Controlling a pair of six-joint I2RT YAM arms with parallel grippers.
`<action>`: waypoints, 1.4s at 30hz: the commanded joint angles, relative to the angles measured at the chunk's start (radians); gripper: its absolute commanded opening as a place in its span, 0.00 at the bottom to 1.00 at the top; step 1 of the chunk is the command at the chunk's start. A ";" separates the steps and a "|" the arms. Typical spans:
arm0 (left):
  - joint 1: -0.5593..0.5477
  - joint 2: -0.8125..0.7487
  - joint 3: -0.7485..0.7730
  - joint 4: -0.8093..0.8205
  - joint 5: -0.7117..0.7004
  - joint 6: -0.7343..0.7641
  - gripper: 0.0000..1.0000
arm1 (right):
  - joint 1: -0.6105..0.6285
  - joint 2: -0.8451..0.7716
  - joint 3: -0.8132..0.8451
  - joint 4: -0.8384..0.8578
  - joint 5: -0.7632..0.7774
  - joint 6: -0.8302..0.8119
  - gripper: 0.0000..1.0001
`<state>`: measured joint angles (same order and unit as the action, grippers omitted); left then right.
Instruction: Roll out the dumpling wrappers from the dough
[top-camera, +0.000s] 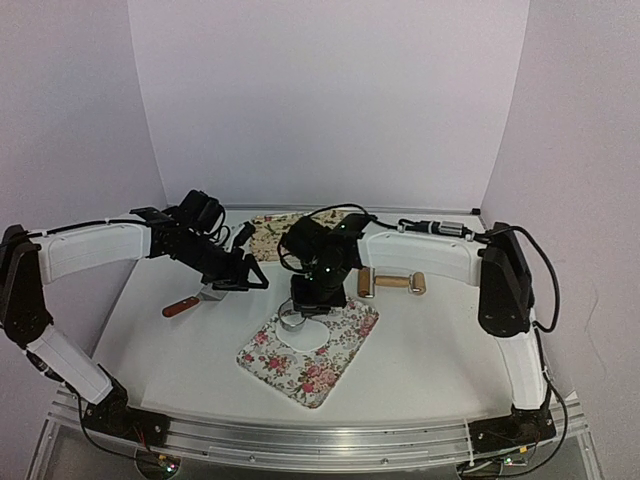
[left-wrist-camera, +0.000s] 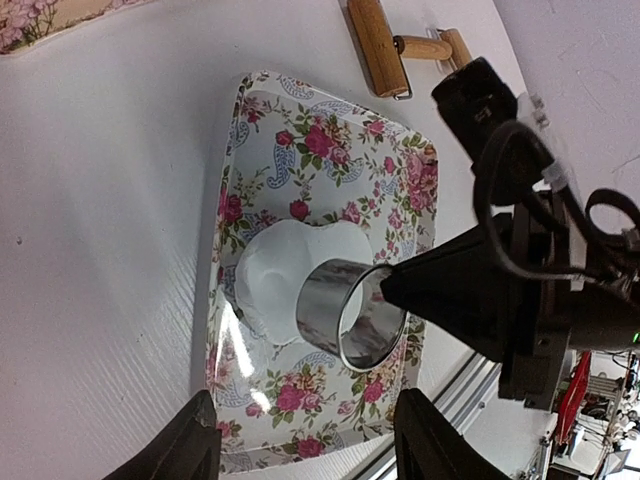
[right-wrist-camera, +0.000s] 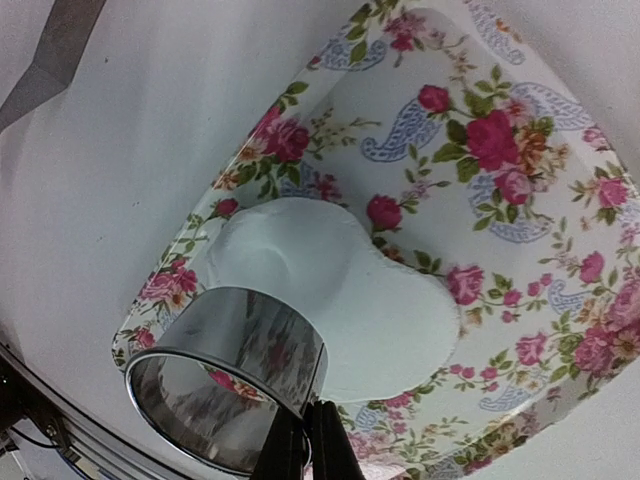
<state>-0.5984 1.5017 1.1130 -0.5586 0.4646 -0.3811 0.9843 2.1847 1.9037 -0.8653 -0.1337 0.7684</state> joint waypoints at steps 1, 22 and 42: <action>0.026 0.016 0.039 0.014 0.069 0.064 0.56 | 0.012 0.065 0.135 -0.110 0.039 0.042 0.00; 0.026 0.074 -0.027 0.049 0.157 0.145 0.47 | 0.013 0.115 0.112 -0.156 0.010 0.056 0.00; 0.026 0.072 -0.026 0.030 0.149 0.154 0.47 | 0.013 0.168 0.108 -0.157 0.002 0.042 0.00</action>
<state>-0.5732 1.5726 1.0851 -0.5247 0.6033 -0.2497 0.9943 2.3231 2.0010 -1.0063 -0.1310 0.8141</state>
